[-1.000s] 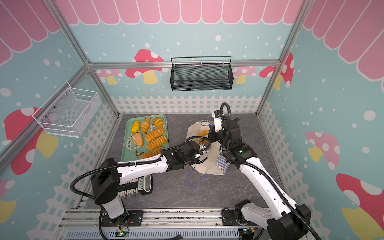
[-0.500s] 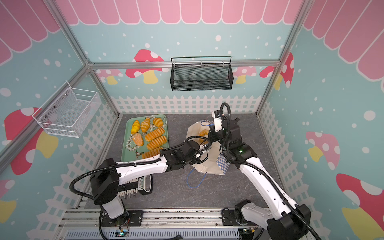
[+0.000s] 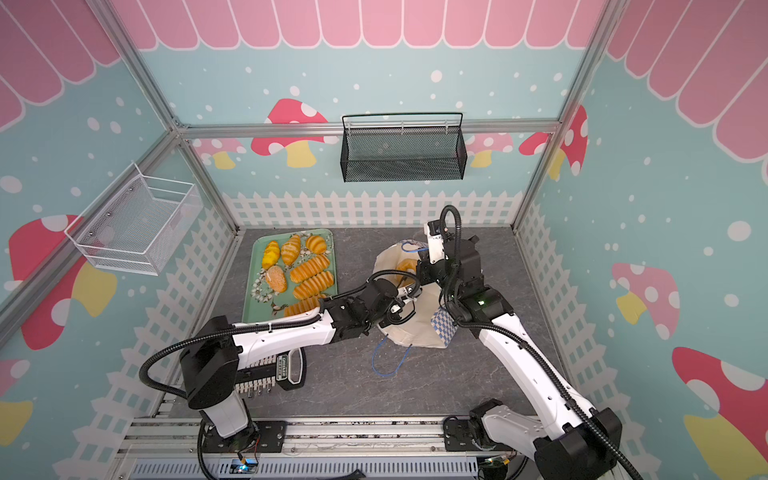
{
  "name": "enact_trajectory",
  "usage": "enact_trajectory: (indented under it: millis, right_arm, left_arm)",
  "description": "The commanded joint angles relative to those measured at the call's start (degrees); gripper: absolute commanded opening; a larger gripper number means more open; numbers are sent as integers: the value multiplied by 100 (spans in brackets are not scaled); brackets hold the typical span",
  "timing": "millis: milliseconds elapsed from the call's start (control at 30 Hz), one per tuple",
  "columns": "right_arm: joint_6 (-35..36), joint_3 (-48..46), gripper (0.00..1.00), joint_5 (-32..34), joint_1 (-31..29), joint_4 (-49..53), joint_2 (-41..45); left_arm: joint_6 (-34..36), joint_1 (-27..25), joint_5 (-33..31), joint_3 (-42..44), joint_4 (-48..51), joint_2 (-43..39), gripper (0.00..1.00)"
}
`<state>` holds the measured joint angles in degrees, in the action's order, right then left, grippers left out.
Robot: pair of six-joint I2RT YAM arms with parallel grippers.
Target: Take the fake bread out of the paper bag
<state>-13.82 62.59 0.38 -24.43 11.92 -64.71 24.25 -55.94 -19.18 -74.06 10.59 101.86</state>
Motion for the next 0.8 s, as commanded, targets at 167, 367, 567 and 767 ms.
enact_trajectory:
  millis: [167,367,567,767]
  right_arm:
    - [-85,61,0,-42,-1,-107,17]
    - [-85,8,0,-34,4,-113,20]
    - [-94,17,0,-39,0,-130,2]
    - [-103,8,0,-38,-1,-121,11]
  left_arm:
    - [79,40,228,35,-327,100,19]
    - [174,35,339,418,-686,-131,9]
    - [354,31,313,584,-936,-312,0]
    - [588,-16,279,818,-1211,-498,0]
